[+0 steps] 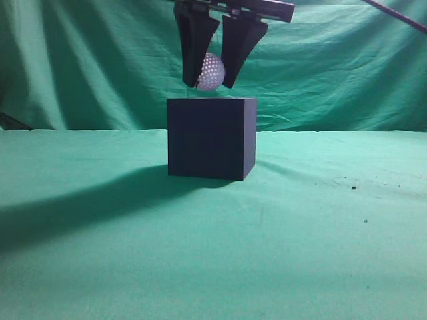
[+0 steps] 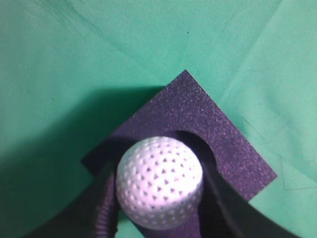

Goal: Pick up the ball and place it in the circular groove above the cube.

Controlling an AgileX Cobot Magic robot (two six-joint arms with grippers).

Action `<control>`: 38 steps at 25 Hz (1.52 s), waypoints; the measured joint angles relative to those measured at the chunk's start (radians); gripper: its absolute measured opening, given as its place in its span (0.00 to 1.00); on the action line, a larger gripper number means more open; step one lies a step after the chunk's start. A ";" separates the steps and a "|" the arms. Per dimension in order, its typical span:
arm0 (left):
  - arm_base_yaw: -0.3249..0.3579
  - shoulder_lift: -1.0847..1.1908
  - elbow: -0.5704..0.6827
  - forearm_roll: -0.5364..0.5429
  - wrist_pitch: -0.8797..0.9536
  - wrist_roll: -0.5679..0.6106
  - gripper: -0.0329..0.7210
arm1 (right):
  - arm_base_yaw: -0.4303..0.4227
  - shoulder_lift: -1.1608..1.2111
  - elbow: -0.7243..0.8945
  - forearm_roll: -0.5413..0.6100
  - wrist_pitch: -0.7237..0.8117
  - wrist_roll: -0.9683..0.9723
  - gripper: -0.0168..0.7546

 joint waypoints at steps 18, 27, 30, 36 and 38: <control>0.000 0.000 0.000 0.000 0.000 0.000 0.04 | 0.000 0.045 -0.162 -0.062 0.128 0.000 0.71; 0.000 0.000 0.000 0.000 0.000 0.000 0.04 | 0.000 -0.083 -0.261 -0.077 0.301 0.000 0.10; 0.000 0.000 0.000 0.000 0.000 0.000 0.04 | 0.000 -0.185 -0.236 -0.079 0.306 0.005 0.02; 0.000 0.000 0.000 0.000 0.000 0.000 0.04 | 0.000 -0.447 -0.037 -0.079 0.308 0.071 0.02; 0.000 0.000 0.000 0.000 0.000 0.000 0.04 | 0.000 -0.544 0.075 -0.079 0.310 0.096 0.02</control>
